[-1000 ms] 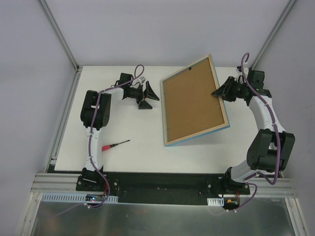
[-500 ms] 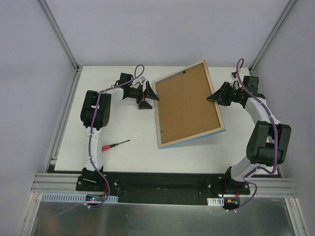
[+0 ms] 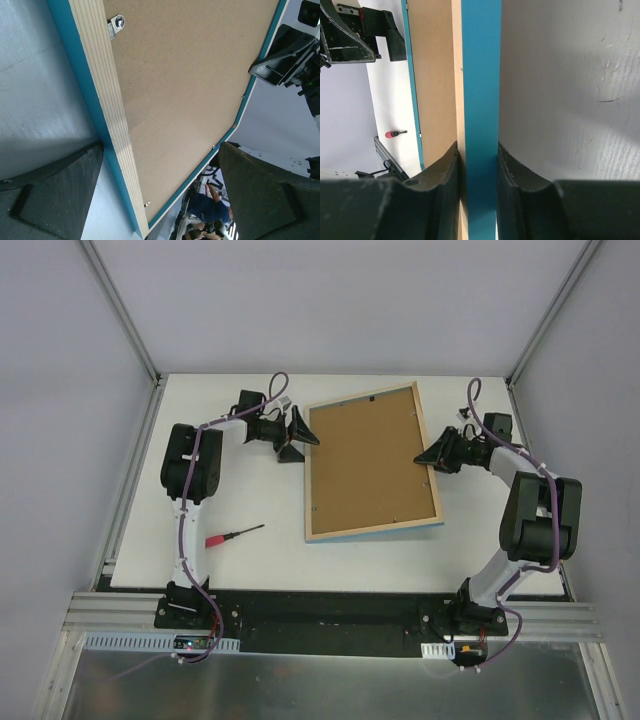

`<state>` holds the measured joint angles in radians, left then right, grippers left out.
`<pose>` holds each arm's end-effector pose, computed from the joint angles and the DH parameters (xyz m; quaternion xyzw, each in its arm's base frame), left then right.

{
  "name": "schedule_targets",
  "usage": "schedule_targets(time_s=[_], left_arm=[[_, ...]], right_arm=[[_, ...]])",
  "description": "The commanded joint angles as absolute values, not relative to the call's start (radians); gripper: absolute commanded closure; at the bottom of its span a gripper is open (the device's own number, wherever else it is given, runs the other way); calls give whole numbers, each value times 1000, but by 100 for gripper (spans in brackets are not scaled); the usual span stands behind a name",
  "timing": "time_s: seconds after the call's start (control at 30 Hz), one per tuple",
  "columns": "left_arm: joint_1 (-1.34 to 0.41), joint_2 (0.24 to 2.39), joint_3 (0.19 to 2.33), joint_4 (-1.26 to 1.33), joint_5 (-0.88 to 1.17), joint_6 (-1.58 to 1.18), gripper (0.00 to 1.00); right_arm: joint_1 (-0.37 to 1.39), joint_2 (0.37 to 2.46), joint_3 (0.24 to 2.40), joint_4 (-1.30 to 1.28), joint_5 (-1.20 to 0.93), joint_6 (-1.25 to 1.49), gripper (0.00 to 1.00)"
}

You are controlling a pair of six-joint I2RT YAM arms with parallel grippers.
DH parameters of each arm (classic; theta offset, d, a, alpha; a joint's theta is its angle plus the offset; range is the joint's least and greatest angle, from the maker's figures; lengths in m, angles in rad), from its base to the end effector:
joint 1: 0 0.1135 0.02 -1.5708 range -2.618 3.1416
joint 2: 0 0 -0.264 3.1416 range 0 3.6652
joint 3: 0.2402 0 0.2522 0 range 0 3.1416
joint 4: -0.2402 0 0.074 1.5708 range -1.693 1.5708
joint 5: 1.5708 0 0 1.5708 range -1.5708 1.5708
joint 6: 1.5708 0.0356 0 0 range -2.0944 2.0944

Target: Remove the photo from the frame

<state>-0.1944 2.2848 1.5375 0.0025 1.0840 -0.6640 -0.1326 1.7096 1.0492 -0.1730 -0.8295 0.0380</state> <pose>0.4649 -0.1236 0.1291 0.0188 0.8113 -0.5727 0.1160 0.3531 -0.0206 0.1995 -0.0720 0.8630 0.3599 0.3473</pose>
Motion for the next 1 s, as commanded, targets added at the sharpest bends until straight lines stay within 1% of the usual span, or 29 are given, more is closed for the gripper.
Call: schedule_targets(time_s=[0.0,0.13,0.17,0.23,0.37,0.47,0.6,0.67,0.87,0.97], left_arm=[[-172,2237,1502,-23,1063,-614,1],[-147,2203,1485,-32,1068,-604,1],[-141,2197,1479,-37,1068,-600,1],[-132,2186,1470,-44,1069,-591,1],[-121,2177,1453,-55,1071,-580,1],[-115,2174,1447,-58,1074,-577,1],[-107,2164,1443,-60,1081,-575,1],[-103,2163,1440,-61,1081,-577,1],[-94,2138,1419,-64,1088,-572,1],[-87,2123,1401,-67,1088,-572,1]], right_arm=[[-110,1718,1028,-167,-790,-32,99],[-101,1758,1026,-166,-788,-48,99],[-98,1767,1028,-164,-790,-48,97],[-89,1789,1035,-164,-795,-51,90],[-66,1815,1039,-167,-793,-64,81],[-43,1836,1051,-189,-787,-84,69],[-20,1848,1058,-189,-769,-87,59],[-9,1853,1057,-190,-756,-86,52],[-2,1847,1069,-204,-695,-78,40],[35,1847,1095,-253,-637,-90,36]])
